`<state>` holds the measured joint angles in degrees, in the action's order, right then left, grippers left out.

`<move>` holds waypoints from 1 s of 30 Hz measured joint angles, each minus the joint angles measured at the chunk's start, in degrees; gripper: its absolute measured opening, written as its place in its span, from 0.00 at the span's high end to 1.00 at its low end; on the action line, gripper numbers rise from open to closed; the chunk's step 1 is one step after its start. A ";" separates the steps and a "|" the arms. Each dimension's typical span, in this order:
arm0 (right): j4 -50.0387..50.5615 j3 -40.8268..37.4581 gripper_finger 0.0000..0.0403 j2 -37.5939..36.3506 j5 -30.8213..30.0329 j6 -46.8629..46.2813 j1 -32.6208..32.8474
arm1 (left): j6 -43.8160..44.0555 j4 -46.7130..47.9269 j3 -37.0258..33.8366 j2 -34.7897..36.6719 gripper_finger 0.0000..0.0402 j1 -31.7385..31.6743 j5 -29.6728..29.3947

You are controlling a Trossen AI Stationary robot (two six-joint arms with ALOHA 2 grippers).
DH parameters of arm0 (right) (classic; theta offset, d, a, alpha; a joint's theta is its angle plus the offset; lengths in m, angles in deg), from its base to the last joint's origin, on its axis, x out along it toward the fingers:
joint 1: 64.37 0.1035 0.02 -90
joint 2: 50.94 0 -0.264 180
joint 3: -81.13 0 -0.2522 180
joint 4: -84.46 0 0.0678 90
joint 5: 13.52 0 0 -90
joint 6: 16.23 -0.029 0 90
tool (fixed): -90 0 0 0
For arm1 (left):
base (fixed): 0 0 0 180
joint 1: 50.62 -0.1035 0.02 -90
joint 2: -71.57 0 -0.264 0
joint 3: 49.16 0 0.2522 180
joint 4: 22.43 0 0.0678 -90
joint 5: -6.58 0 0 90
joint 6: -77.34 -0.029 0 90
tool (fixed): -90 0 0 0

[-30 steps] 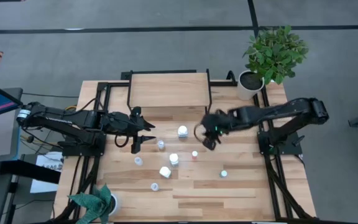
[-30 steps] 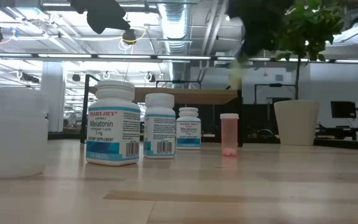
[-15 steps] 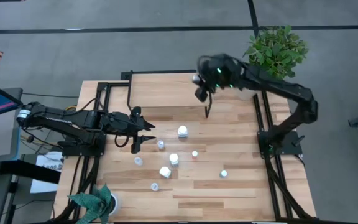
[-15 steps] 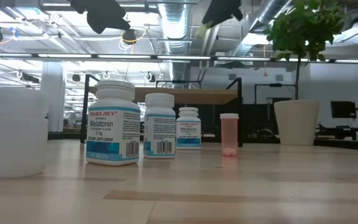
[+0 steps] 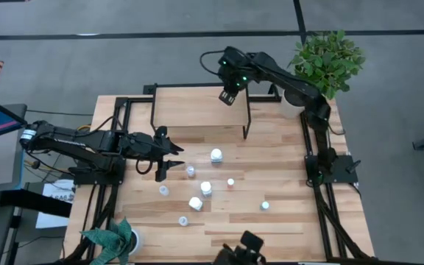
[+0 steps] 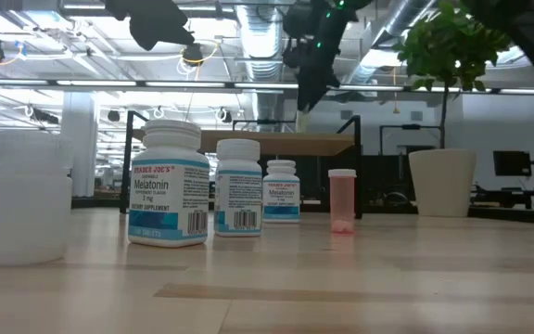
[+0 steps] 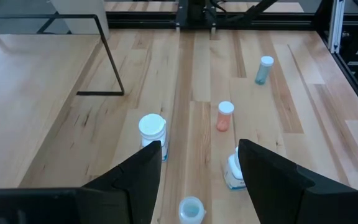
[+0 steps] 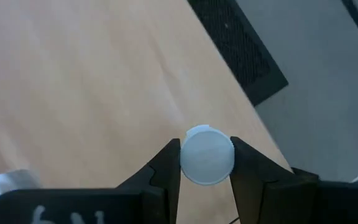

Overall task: Pick and place medicine bottles onto shelf by color
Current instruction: Put the yellow pill bottle on the shelf

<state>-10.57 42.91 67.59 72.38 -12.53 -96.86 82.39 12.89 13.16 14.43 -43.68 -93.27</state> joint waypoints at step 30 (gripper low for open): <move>4.82 4.47 0.70 4.54 1.20 1.60 -0.99 | -0.44 -0.01 0.00 0.00 0.50 0.00 0.00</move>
<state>-5.75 47.38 72.13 73.59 -10.92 -97.84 81.95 12.87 13.16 14.43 -43.68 -93.27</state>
